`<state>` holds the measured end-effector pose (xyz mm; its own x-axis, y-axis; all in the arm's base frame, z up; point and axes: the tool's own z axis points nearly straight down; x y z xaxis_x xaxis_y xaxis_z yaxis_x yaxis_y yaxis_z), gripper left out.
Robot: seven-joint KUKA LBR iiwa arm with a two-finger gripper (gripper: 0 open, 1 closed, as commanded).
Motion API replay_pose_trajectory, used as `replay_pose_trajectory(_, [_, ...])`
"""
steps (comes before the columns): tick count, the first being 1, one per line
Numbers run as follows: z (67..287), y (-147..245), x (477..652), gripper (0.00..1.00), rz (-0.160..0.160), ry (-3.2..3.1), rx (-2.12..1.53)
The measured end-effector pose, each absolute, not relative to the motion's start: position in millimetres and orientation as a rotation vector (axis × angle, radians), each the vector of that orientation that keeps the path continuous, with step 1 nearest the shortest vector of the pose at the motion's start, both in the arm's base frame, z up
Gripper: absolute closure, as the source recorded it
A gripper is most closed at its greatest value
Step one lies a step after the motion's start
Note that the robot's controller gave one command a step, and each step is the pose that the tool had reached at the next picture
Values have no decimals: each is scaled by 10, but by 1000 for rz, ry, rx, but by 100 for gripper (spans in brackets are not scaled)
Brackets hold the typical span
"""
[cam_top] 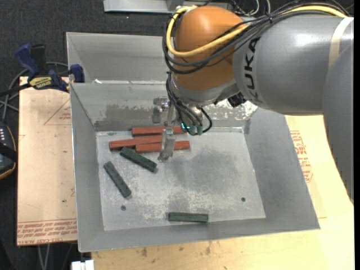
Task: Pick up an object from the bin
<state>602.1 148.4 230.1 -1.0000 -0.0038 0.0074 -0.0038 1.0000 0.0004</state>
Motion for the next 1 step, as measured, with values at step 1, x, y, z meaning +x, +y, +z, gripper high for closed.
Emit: replay_pose_trajectory(1, [704,1586,6060,0,-4,-3128,-318])
